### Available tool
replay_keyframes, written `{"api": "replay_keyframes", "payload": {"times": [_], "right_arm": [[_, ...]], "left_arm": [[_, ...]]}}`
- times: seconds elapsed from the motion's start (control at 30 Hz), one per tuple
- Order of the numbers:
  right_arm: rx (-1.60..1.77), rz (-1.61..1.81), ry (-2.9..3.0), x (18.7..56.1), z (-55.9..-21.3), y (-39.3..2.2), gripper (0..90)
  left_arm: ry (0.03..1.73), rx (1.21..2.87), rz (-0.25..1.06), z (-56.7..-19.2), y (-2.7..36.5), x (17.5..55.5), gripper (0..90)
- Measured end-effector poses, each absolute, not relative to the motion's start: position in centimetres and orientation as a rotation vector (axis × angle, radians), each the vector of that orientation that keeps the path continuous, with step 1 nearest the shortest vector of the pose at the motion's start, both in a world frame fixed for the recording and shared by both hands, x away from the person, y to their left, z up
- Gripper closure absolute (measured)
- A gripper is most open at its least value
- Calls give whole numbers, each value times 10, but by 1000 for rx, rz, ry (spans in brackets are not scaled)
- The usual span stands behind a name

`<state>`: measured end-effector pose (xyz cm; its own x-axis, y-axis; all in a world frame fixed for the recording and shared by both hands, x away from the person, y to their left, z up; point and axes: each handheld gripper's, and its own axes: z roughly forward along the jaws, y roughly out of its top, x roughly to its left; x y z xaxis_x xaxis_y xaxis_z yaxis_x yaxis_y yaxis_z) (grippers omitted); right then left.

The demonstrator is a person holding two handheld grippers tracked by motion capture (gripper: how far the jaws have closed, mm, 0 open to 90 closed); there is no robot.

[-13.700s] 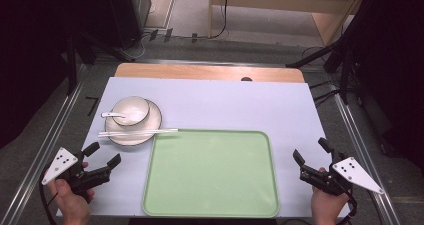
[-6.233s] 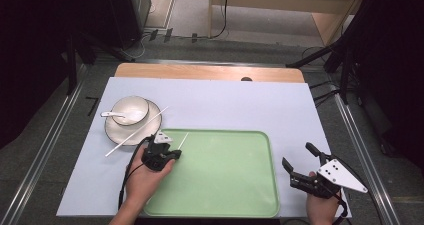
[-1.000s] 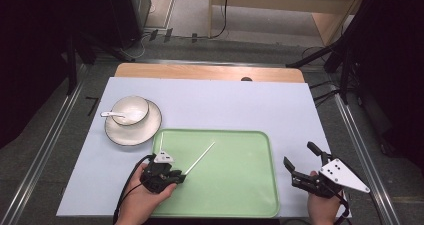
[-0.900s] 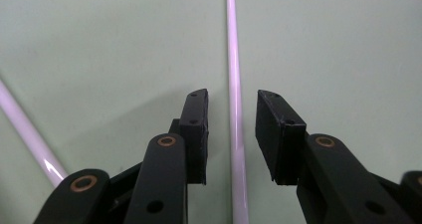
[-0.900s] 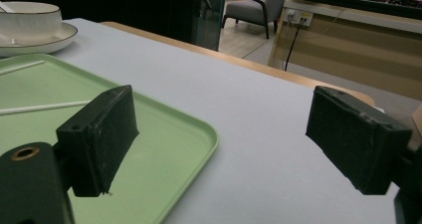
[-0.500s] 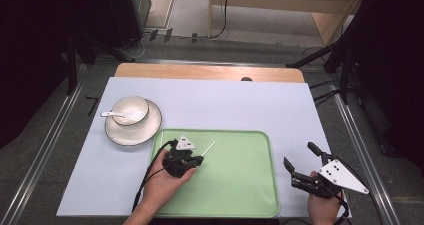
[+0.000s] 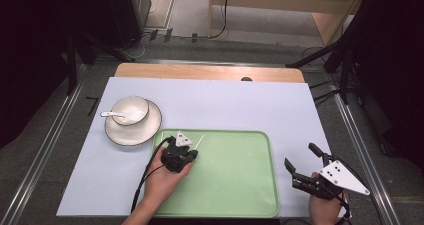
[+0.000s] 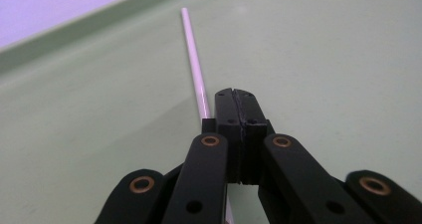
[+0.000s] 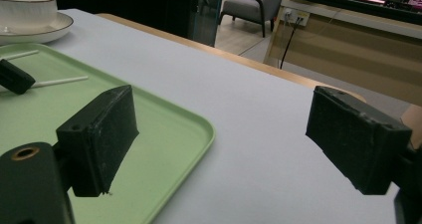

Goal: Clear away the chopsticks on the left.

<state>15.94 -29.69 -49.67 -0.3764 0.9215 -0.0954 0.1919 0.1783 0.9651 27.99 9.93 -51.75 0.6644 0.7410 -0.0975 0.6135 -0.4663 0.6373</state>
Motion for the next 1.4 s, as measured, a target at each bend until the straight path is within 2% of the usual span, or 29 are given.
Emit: {"api": "replay_keyframes", "payload": {"times": [0.5,1.1,1.17,1.27,1.33,1.4], "right_arm": [[1059,1252,1721,162,-497,-296,131],[1061,1258,1728,163,-498,-295,131],[1061,1259,1728,163,-498,-295,131],[1063,1262,1725,164,-498,-296,131],[1068,1266,1724,164,-498,-296,131],[1071,1270,1724,164,-499,-297,131]], "left_arm": [[1196,2144,294,-516,146,290,900],[1174,2133,285,-517,153,290,892],[1111,2144,275,-517,152,288,769],[1048,2113,250,-512,150,284,511],[1021,2094,219,-505,149,281,431],[987,2073,195,-499,148,278,268]]}}
